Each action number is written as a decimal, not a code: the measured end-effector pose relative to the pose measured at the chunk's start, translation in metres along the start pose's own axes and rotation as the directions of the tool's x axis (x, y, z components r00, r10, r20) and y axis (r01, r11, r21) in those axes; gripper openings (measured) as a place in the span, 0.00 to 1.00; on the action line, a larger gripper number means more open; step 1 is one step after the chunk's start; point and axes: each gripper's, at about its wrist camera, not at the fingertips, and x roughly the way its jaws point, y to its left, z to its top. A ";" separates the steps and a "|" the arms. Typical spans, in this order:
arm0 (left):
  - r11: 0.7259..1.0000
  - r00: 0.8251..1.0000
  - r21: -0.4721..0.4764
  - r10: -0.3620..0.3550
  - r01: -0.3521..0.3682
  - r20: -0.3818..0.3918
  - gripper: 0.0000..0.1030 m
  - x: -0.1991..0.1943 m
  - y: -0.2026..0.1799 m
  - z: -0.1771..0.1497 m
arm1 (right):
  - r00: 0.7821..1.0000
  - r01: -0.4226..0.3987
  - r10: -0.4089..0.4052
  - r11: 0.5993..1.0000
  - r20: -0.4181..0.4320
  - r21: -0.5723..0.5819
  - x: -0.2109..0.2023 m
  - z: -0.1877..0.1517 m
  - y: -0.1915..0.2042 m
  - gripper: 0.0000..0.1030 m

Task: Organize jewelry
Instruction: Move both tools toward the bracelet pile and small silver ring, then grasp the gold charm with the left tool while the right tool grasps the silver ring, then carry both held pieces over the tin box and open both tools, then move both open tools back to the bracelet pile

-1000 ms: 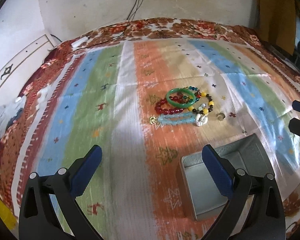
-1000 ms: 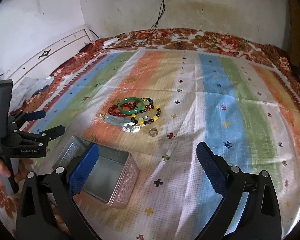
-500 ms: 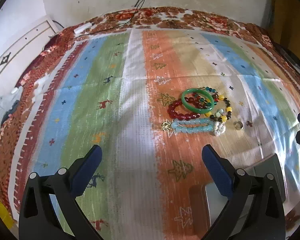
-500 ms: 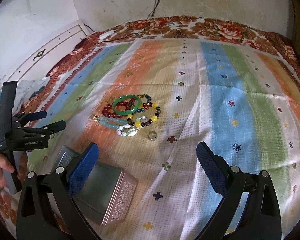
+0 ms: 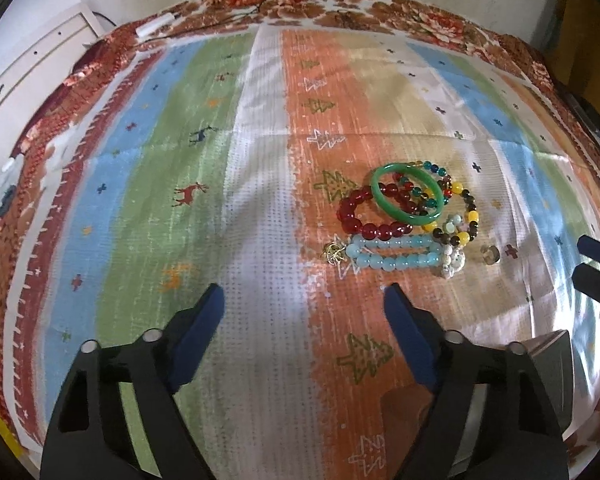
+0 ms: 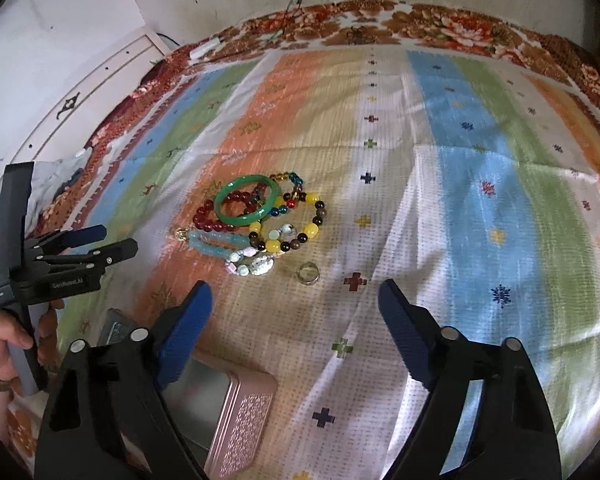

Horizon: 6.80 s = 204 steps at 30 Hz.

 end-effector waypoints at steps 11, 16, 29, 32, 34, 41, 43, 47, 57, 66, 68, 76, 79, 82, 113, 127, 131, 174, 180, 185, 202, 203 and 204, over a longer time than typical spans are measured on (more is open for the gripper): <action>0.993 0.992 -0.061 -0.105 0.101 -0.074 0.55 0.031 0.005 0.016 | 0.996 0.011 -0.009 1.000 -0.092 0.023 0.038 0.010 -0.006 0.63; 0.990 0.987 -0.070 -0.126 0.119 -0.096 0.50 0.042 0.005 0.021 | 0.993 0.012 -0.009 1.000 -0.118 0.025 0.051 0.015 -0.007 0.62; 0.984 0.978 -0.080 -0.167 0.158 -0.123 0.42 0.063 0.008 0.029 | 0.982 0.006 0.003 0.999 -0.188 0.049 0.081 0.021 -0.011 0.45; 0.985 0.977 -0.074 -0.162 0.153 -0.136 0.33 0.068 0.008 0.027 | 0.979 0.004 0.008 0.998 -0.205 0.057 0.087 0.021 -0.013 0.41; 0.987 0.979 -0.067 -0.155 0.147 -0.136 0.31 0.067 0.008 0.026 | 0.976 0.007 0.007 0.998 -0.218 0.062 0.091 0.021 -0.013 0.38; 0.986 0.976 -0.048 -0.165 0.159 -0.144 0.28 0.069 0.005 0.026 | 0.972 0.014 0.004 0.997 -0.233 0.076 0.096 0.020 -0.017 0.34; 0.987 0.976 -0.032 -0.159 0.156 -0.147 0.28 0.070 0.002 0.025 | 0.972 0.018 0.000 0.997 -0.237 0.075 0.097 0.020 -0.018 0.33; 0.986 0.976 -0.037 -0.167 0.164 -0.141 0.22 0.072 0.001 0.025 | 0.971 0.012 0.016 0.993 -0.238 0.115 0.100 0.021 -0.027 0.22; 0.989 0.981 -0.005 -0.144 0.145 -0.127 0.13 0.074 0.000 0.024 | 0.972 0.012 0.014 0.994 -0.234 0.113 0.097 0.019 -0.029 0.20; 0.990 0.982 -0.021 -0.142 0.141 -0.126 0.10 0.070 0.005 0.026 | 0.970 0.021 0.005 0.994 -0.245 0.104 0.095 0.018 -0.025 0.19; 0.990 0.982 -0.026 -0.141 0.138 -0.125 0.10 0.070 0.006 0.027 | 0.970 0.017 0.009 0.994 -0.244 0.104 0.095 0.019 -0.024 0.19; 0.986 0.982 -0.054 -0.165 0.160 -0.097 0.10 0.058 0.010 0.031 | 0.982 0.008 0.005 0.998 -0.187 0.068 0.081 0.023 -0.014 0.19; 0.986 0.983 -0.056 -0.159 0.155 -0.093 0.10 0.056 0.010 0.031 | 0.984 -0.005 0.019 0.997 -0.179 0.077 0.078 0.024 -0.012 0.19; 0.988 0.984 -0.053 -0.151 0.146 -0.092 0.10 0.055 0.008 0.029 | 0.984 0.002 0.010 0.998 -0.176 0.063 0.074 0.025 -0.008 0.19; 0.987 0.989 -0.068 -0.145 0.145 0.007 0.10 0.002 -0.002 0.015 | 0.999 -0.037 0.037 0.998 -0.002 -0.054 0.016 0.015 0.028 0.19; 0.986 0.987 -0.070 -0.148 0.153 0.065 0.10 -0.032 -0.014 -0.002 | 0.995 0.007 0.006 0.992 0.100 -0.126 -0.022 -0.003 0.050 0.19; 0.984 0.983 -0.060 -0.163 0.169 0.085 0.10 -0.045 -0.019 -0.013 | 0.995 -0.003 0.016 0.992 0.100 -0.126 -0.029 -0.011 0.052 0.19; 0.958 0.949 -0.027 -0.279 0.285 0.144 0.39 -0.084 -0.042 -0.062 | 0.993 -0.096 0.101 0.992 0.056 -0.083 -0.051 -0.055 0.066 0.47; 0.964 0.959 -0.078 -0.242 0.255 0.145 0.40 -0.078 -0.024 -0.051 | 0.994 -0.077 0.081 0.995 0.072 -0.067 -0.049 -0.047 0.057 0.50; 0.963 0.962 -0.114 -0.223 0.243 0.159 0.40 -0.074 -0.015 -0.041 | 0.996 -0.039 0.042 0.998 0.077 -0.053 -0.044 -0.039 0.050 0.52; 0.988 0.984 -0.061 -0.137 0.145 0.117 0.40 -0.041 -0.013 -0.007 | 0.998 -0.002 0.002 1.000 0.058 -0.002 -0.017 -0.010 0.029 0.53; 0.988 0.984 -0.059 -0.136 0.143 0.116 0.40 -0.040 -0.013 -0.006 | 0.998 -0.002 0.002 1.000 0.058 -0.001 -0.016 -0.009 0.029 0.53; 0.989 0.985 -0.054 -0.132 0.139 0.114 0.40 -0.037 -0.013 -0.003 | 0.998 -0.001 0.001 1.000 0.057 -0.001 -0.015 -0.007 0.028 0.53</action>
